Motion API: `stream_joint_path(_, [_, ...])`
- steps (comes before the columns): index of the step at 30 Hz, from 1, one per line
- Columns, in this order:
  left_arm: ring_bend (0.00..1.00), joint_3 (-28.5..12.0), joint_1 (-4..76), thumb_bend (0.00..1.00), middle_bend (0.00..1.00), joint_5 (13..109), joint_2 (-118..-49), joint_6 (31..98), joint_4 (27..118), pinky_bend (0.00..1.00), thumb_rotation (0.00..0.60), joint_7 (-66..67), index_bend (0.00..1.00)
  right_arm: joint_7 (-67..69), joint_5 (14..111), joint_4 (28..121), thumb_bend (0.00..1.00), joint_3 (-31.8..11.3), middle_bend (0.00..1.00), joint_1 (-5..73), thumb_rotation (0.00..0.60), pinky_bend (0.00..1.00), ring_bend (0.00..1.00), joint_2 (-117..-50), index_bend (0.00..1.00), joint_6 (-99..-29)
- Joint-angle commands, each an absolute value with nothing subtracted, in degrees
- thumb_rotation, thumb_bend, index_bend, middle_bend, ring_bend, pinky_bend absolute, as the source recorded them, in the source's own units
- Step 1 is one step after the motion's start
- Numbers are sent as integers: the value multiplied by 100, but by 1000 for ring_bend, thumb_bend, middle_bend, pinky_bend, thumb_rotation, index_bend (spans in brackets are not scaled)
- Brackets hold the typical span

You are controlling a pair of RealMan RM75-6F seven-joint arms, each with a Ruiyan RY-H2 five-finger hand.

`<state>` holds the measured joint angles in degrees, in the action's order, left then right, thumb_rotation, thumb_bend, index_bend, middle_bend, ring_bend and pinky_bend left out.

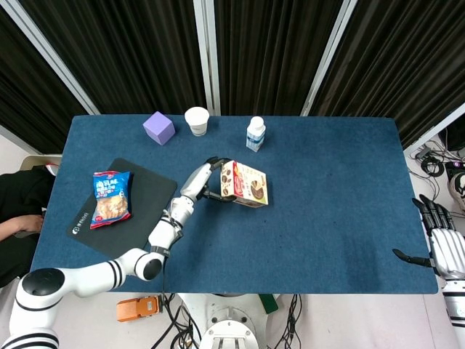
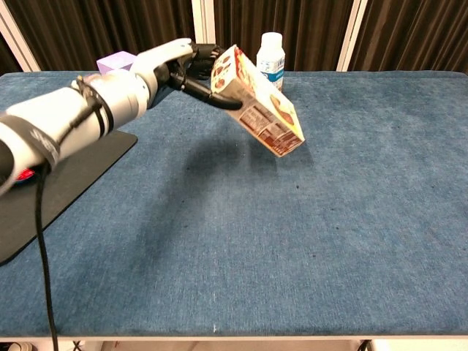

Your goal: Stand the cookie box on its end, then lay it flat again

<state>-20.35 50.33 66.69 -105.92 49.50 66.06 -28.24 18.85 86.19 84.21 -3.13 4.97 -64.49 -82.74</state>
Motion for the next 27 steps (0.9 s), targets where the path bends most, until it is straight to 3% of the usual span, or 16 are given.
stream_joint_path(1, [146, -1861, 4990, 82, 370, 6933, -10802, 5043, 6199, 10, 600, -3080, 356, 1877, 8625, 8428, 0, -313, 0, 496, 600, 0, 0, -6453, 0, -8278])
stream_joint_path(15, [28, -1625, 4969, 41, 197, 6958, -10633, 4648, 5721, 0, 600, -2609, 217, 1879, 8637, 8416, 0, -304, 0, 483, 600, 0, 0, -6470, 0, -8285])
stream_joint_path(24, [0, -1511, 4945, 16, 38, 6857, -10492, 4468, 5783, 0, 600, -2010, 22, 1887, 8663, 8418, 0, -304, 0, 470, 600, 0, 0, -6475, 0, -8323])
stream_joint_path(27, [0, -1518, 4936, 9, 0, 6730, -10334, 4360, 6015, 0, 600, -1762, 0, 1909, 8681, 8413, 0, -301, 0, 458, 600, 0, 0, -6476, 0, -8352])
